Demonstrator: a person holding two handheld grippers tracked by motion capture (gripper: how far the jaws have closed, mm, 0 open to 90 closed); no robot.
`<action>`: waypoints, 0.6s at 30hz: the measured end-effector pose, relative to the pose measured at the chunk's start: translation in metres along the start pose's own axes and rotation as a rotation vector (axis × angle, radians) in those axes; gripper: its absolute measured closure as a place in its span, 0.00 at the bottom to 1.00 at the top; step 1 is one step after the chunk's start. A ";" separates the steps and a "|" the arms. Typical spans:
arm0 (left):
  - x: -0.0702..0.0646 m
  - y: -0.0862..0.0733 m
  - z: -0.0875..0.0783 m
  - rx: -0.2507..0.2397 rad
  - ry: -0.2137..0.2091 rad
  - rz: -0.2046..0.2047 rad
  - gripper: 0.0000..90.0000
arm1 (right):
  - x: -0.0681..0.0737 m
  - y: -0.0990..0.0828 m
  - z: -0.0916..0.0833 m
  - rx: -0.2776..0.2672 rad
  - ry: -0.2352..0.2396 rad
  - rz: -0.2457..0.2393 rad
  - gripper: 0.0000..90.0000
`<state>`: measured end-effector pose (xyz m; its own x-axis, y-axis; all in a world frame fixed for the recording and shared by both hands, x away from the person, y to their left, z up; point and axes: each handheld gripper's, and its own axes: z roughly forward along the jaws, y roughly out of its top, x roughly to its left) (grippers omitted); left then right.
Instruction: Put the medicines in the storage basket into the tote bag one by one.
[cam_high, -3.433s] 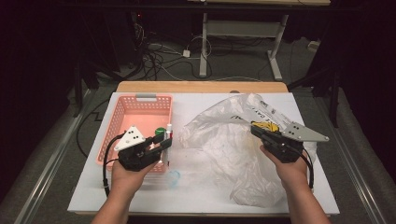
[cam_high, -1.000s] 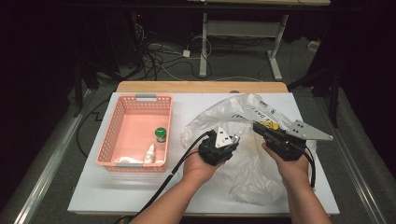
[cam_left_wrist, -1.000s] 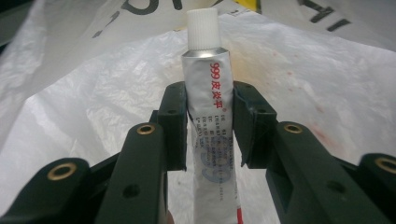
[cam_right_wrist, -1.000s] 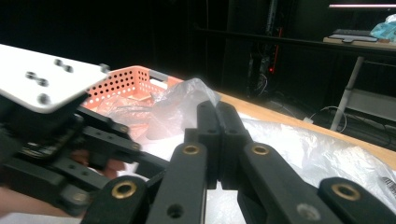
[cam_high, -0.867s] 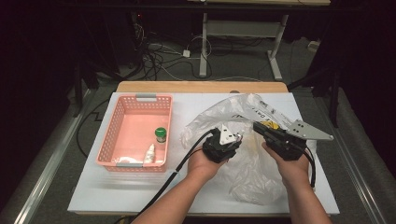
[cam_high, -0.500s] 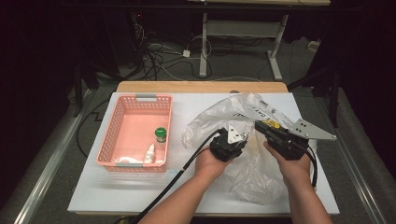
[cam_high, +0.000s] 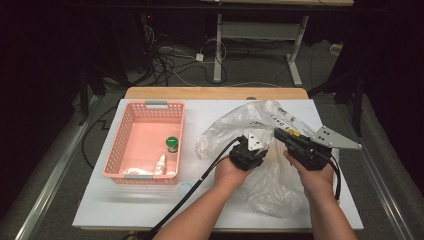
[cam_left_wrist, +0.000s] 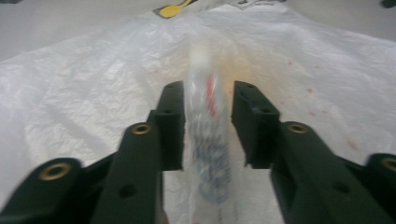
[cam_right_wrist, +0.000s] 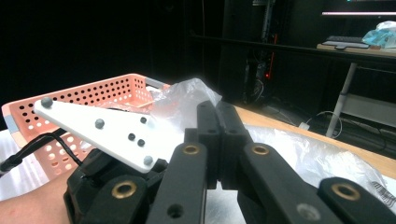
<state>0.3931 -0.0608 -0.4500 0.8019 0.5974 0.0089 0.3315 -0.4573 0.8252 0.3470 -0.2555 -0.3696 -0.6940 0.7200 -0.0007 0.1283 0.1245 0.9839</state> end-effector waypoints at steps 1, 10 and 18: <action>-0.001 0.000 -0.001 0.005 -0.009 0.000 0.68 | 0.000 0.000 0.000 -0.001 -0.001 0.001 1.00; -0.005 -0.014 -0.019 0.034 -0.058 -0.026 0.56 | 0.000 0.000 -0.001 0.000 0.003 0.006 1.00; -0.006 -0.031 -0.049 -0.005 -0.091 -0.051 0.53 | 0.001 -0.001 0.000 0.009 0.007 -0.001 1.00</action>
<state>0.3539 -0.0178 -0.4476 0.8260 0.5574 -0.0842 0.3707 -0.4244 0.8261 0.3461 -0.2552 -0.3708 -0.6993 0.7149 -0.0004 0.1341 0.1318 0.9822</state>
